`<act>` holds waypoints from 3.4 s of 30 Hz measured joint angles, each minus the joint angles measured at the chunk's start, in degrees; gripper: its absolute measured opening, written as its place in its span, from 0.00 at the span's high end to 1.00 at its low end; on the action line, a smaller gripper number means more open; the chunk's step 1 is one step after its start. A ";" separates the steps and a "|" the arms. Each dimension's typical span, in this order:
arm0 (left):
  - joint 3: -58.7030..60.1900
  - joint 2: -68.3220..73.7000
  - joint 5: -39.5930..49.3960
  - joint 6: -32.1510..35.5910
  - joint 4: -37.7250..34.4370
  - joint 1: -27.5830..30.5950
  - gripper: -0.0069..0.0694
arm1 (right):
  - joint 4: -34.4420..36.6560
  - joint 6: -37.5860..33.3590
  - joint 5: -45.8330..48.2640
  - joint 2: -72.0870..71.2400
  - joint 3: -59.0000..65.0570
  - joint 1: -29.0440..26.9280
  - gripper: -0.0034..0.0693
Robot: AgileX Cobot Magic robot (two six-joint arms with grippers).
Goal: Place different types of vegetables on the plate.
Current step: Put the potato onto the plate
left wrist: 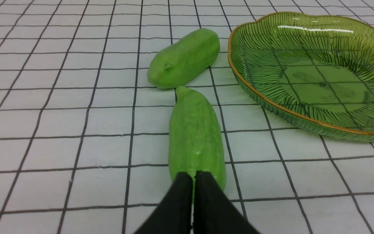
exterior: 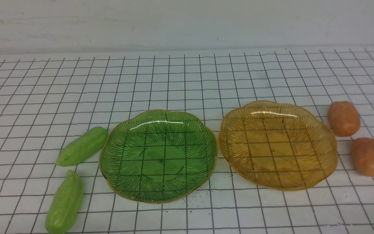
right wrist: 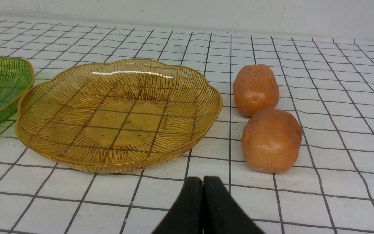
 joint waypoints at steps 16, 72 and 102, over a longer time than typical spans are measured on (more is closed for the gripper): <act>0.00 0.00 -0.28 -0.36 -0.83 0.00 0.92 | 21.89 13.38 -0.05 0.00 0.15 0.00 0.97; -26.36 53.37 26.52 7.02 -25.52 0.00 0.79 | -8.64 18.19 33.43 89.86 -64.98 -0.42 0.79; -26.36 53.37 25.54 7.13 -25.26 0.00 0.76 | -22.26 27.55 32.49 109.77 -71.50 -2.29 0.21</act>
